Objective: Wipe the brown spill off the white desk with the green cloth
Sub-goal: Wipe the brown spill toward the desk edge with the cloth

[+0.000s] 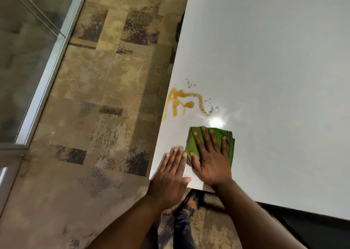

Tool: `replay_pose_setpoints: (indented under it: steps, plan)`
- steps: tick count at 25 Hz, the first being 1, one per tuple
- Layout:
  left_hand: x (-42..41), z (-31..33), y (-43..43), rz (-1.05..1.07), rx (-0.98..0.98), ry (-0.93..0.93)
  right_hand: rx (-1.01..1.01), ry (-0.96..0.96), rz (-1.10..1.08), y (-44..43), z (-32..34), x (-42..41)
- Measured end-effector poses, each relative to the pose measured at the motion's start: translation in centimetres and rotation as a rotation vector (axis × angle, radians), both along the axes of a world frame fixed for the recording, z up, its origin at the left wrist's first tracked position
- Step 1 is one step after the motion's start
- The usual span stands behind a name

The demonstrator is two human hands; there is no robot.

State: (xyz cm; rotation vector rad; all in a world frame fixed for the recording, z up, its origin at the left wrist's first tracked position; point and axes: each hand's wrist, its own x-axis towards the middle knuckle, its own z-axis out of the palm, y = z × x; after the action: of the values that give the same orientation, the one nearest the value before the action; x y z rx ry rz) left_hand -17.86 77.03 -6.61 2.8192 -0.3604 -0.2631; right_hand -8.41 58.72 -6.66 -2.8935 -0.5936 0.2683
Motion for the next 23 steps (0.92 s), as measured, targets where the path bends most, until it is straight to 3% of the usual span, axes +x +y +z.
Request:
replay_pose_setpoints:
  steps: [5, 13, 20, 23]
  plan:
    - [6.5, 0.0, 0.8, -0.034, 0.134, 0.000, -0.006, -0.015, -0.204, -2.3, 0.3, 5.4]
    - [9.0, -0.8, 1.8, -0.040, 0.088, -0.040, 0.023, -0.020, -0.227, -1.2, 0.2, 13.1]
    - [9.1, -1.0, 1.7, -0.026, 0.054, -0.047, 0.055, -0.056, -0.050, -1.1, -0.2, 8.9]
    - [9.3, -0.8, 1.7, -0.019, 0.066, -0.025, 0.041, -0.059, -0.087, -1.2, -0.2, 9.9]
